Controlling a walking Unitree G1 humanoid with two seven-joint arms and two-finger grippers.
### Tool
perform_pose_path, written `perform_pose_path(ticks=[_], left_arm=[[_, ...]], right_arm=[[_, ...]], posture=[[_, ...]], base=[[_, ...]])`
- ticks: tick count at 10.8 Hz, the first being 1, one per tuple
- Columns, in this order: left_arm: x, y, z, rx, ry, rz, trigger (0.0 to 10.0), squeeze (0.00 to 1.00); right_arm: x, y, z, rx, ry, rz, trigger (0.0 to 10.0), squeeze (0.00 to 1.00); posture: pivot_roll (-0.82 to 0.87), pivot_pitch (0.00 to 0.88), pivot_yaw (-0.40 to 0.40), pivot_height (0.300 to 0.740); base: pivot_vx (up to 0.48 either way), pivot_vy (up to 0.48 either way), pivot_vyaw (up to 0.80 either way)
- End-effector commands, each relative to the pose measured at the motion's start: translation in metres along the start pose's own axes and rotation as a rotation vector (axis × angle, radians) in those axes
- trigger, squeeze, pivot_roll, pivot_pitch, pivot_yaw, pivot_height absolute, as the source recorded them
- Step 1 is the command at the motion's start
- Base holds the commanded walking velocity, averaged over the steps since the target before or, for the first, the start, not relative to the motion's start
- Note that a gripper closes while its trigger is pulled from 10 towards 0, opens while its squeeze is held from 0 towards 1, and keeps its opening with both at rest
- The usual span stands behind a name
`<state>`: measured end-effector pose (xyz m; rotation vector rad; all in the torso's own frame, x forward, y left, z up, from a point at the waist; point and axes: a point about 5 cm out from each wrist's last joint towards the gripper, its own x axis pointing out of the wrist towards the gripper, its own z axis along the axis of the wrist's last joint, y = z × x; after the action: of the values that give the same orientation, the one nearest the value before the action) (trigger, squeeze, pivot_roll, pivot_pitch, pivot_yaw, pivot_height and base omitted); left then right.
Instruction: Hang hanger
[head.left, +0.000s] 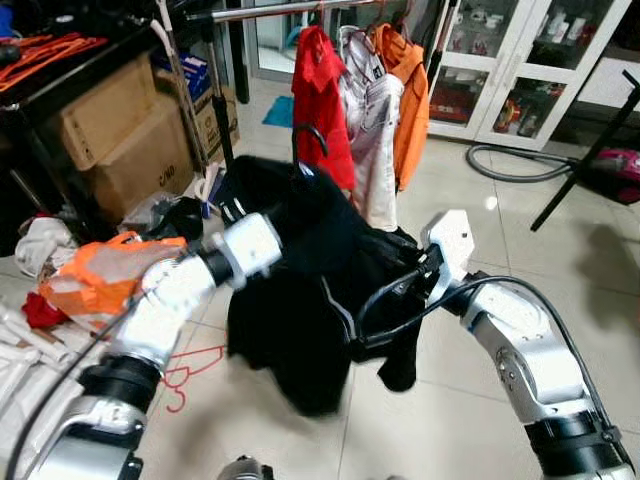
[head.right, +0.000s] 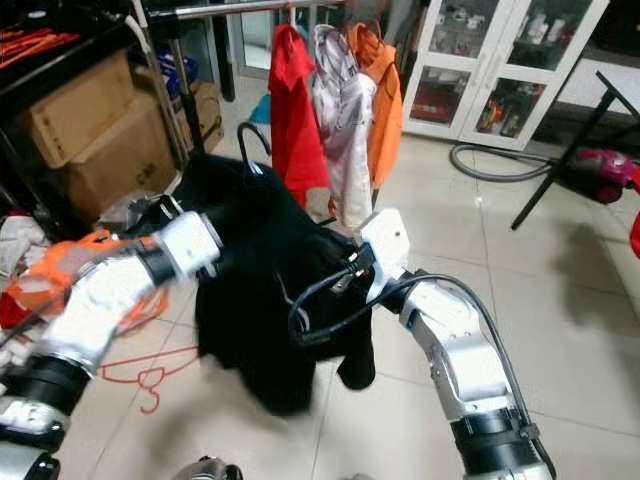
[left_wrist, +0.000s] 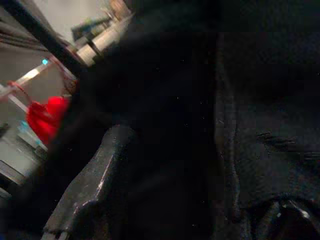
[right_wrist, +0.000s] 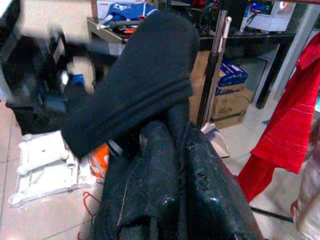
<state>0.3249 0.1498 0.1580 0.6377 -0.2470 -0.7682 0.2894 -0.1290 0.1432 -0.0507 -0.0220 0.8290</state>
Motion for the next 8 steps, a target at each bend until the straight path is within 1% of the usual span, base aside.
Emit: perform_pose_path(ticks=[1,2,3,4,5,6,7,8], left_arm=[[0.0,0.008,0.012,-0.002,-0.044,0.023,10.0,0.0],[-0.003,0.014,0.021,-0.06,-0.069,0.035,10.0,0.0],[-0.014,0.026,0.023,-0.153,-0.071,0.056,10.0,0.0],[-0.027,0.044,0.022,-0.218,-0.061,0.097,10.0,0.0],[-0.033,0.045,0.027,-0.239,-0.059,0.074,10.0,0.0],[-0.034,0.027,0.033,-0.261,-0.045,-0.057,10.0,0.0],[-0.035,0.009,0.035,-0.288,-0.028,-0.165,10.0,0.0],[-0.036,-0.017,0.033,-0.325,0.012,-0.306,10.0,0.0]], right_arm=[[0.0,-0.005,0.01,-0.031,-0.044,-0.006,0.0,0.0],[0.0,-0.004,0.008,-0.026,-0.041,0.004,0.0,0.0],[0.0,-0.005,0.006,-0.028,-0.04,0.008,0.0,0.0],[-0.004,-0.009,0.006,-0.037,-0.034,0.002,0.0,0.0],[-0.006,-0.013,0.005,-0.042,-0.029,-0.003,0.0,0.0],[-0.007,-0.015,0.005,-0.045,-0.025,-0.005,0.0,0.0],[-0.006,-0.016,0.004,-0.045,-0.024,-0.004,0.0,0.0],[-0.005,-0.016,0.003,-0.044,-0.023,0.0,0.0,0.0]], posture=[[-0.05,0.019,-0.051,0.74],[-0.05,0.017,-0.053,0.74],[-0.05,0.018,-0.052,0.74],[-0.05,0.019,-0.053,0.74],[-0.05,0.02,-0.056,0.74],[-0.05,0.02,-0.058,0.74],[-0.04,0.02,-0.06,0.74],[-0.04,0.02,-0.062,0.74]], base=[[0.0,0.0,0.0],[0.0,0.0,0.0],[0.0,0.0,0.0],[0.0,0.0,0.0],[0.0,0.0,0.0],[0.0,0.0,0.0],[0.0,0.0,0.0],[0.0,0.0,0.0]])
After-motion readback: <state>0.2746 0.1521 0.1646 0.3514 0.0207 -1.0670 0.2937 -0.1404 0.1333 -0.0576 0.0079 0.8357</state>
